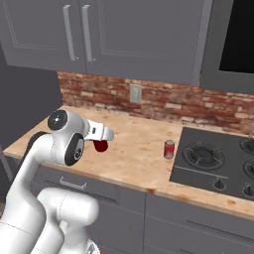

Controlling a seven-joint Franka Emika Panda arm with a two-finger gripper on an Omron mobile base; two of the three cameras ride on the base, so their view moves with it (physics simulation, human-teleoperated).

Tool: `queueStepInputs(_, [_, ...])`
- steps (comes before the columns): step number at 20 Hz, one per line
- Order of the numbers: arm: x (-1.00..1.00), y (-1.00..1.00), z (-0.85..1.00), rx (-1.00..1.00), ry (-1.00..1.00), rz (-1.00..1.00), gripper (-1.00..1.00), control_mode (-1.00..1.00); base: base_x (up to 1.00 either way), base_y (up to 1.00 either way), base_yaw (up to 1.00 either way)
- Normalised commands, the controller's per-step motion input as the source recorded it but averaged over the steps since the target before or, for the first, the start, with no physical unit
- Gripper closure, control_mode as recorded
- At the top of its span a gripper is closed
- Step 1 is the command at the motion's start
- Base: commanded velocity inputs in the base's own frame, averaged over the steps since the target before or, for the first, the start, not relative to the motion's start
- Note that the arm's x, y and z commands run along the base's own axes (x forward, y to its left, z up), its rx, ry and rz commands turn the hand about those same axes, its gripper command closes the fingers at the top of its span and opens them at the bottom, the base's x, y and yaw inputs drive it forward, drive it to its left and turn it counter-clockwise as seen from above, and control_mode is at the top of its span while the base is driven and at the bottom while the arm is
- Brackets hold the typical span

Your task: Four empty soda cans are scattered around the kitchen. Gather all the cans and cluster them next to the stove for recycling.

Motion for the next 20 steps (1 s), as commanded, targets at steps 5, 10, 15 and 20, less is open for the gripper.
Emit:
queueStepInputs(5, [0.0,0.0,0.0,0.0,0.0,0.0,1.0,1.0,0.07,-0.31,0.0])
queueStepInputs(10, [0.0,-0.41,0.0,0.04,0.0,0.0,1.0,-1.0,0.0,-0.06,0.0])
queueStepInputs(15, [0.18,-0.99,-0.01,0.06,0.02,-0.09,1.0,-1.0,0.0,0.0,0.0])
queueStepInputs(20, [0.54,-0.89,-0.15,0.0,0.12,-0.16,1.0,-1.0,0.0,0.0,0.0])
